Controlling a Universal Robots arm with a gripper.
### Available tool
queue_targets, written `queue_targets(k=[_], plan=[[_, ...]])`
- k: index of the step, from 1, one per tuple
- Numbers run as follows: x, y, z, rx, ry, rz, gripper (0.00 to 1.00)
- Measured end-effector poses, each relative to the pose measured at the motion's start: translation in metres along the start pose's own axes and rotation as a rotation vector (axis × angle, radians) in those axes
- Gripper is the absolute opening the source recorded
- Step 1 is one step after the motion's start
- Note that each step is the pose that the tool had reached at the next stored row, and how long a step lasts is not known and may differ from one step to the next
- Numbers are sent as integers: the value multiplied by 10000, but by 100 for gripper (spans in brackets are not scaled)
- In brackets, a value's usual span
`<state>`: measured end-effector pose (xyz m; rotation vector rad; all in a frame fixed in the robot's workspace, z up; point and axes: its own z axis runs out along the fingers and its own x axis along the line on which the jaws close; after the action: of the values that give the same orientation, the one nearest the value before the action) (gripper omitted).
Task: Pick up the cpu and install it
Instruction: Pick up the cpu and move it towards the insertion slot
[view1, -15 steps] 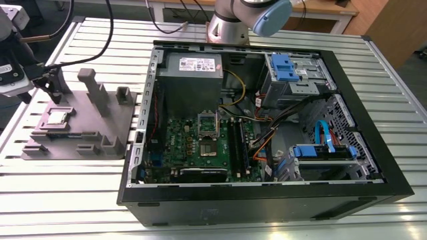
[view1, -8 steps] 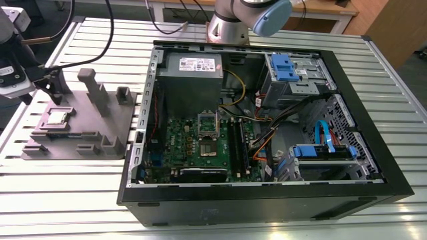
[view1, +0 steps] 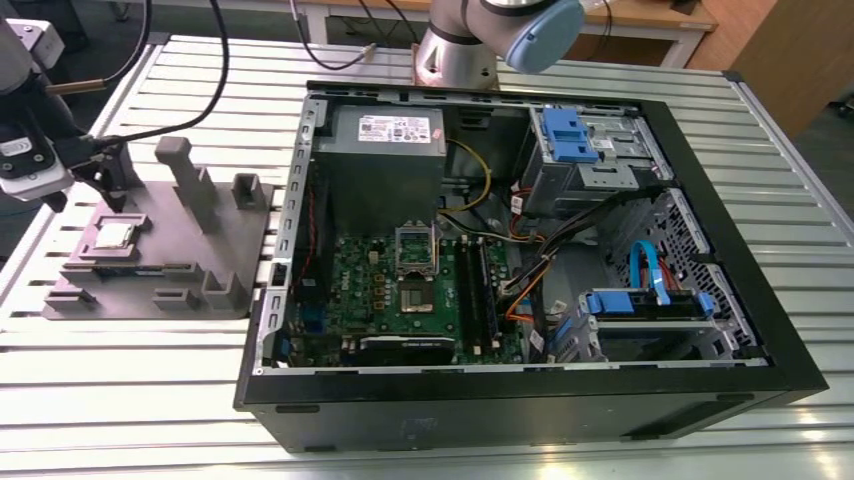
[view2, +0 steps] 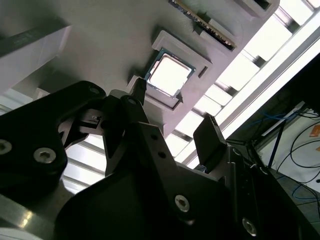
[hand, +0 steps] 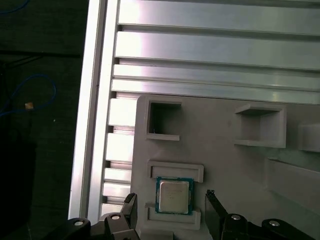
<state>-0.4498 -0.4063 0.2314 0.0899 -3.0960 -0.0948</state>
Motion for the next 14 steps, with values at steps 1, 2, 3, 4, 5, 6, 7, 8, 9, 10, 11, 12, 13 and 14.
queue_targets(k=[1,2,3,4,5,6,7,8,9,10,11,12,13,14], plan=[[0,-2,10,-1,-1,0,65],[-1,-4,21,0,-1,0,65],[-2,-8,34,0,-1,-1,65],[-2,-14,46,0,1,-1,65],[-1,-22,59,1,1,-1,65],[-2,-30,74,0,0,0,65],[-2,-36,87,0,-1,-1,65],[-3,-40,104,-1,-2,0,65],[-2,-41,118,0,-1,1,65],[-3,-43,130,1,0,-8,65],[-4,-44,143,0,0,-21,65],[-4,-45,154,1,1,-30,65],[-5,-46,165,1,2,-32,65],[-5,-46,176,1,2,-33,65]])
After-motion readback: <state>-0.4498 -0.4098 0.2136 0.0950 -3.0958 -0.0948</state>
